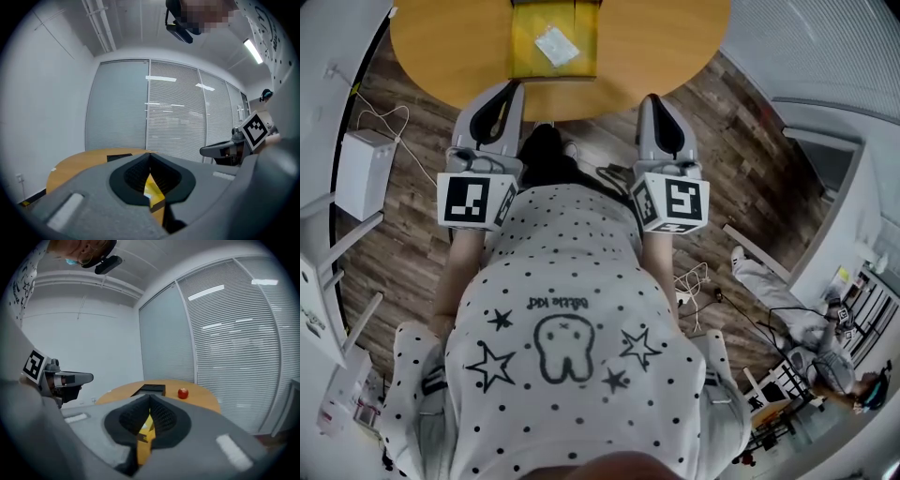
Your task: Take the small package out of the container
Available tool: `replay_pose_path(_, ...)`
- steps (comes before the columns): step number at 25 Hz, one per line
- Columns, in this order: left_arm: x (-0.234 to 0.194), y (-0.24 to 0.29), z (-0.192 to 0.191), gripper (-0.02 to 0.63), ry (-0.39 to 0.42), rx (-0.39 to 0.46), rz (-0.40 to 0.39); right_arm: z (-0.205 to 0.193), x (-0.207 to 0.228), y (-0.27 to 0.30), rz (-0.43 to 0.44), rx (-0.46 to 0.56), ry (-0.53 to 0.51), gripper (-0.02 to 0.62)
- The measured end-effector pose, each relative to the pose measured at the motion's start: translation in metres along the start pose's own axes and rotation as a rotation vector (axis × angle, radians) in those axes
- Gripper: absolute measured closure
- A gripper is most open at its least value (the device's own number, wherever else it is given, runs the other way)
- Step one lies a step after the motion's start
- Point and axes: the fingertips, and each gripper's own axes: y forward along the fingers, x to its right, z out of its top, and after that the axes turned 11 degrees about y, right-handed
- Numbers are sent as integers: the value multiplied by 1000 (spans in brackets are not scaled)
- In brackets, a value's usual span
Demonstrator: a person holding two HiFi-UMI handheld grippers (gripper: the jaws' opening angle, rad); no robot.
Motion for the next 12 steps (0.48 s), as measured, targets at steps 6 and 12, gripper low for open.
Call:
replay_pose_path(6,-57,52,-16,597,-18,-16,-33,9,-11,73,-15,-24,15,591)
replay_pose_path(12,-106,69,-35,597,-33,-11,-62,9,-36,122,-39,-23,2,591)
